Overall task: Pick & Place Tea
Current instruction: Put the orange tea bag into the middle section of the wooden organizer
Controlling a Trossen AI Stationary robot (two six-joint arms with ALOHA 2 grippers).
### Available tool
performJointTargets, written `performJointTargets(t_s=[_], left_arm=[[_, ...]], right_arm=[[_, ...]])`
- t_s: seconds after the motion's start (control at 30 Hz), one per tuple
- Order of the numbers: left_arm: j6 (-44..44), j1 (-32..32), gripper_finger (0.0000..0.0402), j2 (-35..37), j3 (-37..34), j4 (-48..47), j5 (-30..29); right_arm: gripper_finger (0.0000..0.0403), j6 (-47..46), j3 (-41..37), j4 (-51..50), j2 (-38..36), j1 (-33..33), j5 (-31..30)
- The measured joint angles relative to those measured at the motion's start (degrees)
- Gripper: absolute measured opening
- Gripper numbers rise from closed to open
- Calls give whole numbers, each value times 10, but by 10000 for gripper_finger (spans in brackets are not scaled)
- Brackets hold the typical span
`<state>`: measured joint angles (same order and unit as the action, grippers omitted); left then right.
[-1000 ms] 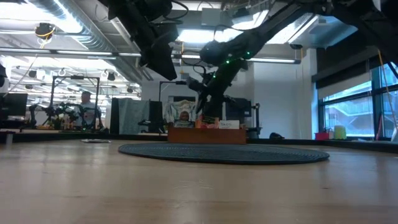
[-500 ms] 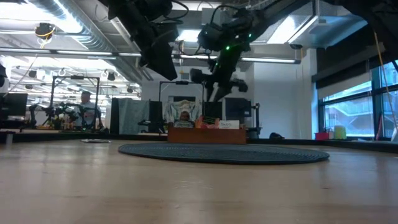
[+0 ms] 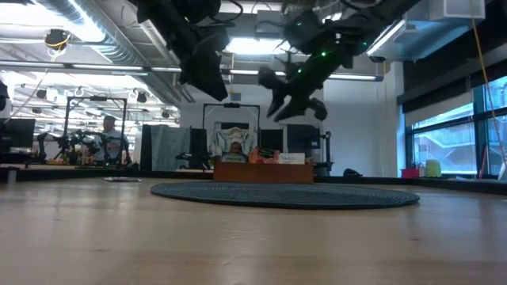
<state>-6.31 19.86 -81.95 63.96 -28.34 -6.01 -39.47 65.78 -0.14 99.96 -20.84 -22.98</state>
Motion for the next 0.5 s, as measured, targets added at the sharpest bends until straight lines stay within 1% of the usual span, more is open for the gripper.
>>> performJointTargets(t_s=[0.07,0.1,0.2,0.37,0.5], left_arm=[[0,0,116,0,0,5,0],[0,1,116,0,0,7,0],[0,1,116,0,0,16,2],[0,-2,116,0,0,16,9],[0,-3,116,0,0,16,12]], right_arm=[[100,6,-15,57,-1,-9,29],[100,3,-18,63,2,-14,45],[100,-15,-16,75,25,-26,66],[100,-28,9,76,66,-42,86],[100,-10,36,78,85,-55,91]])
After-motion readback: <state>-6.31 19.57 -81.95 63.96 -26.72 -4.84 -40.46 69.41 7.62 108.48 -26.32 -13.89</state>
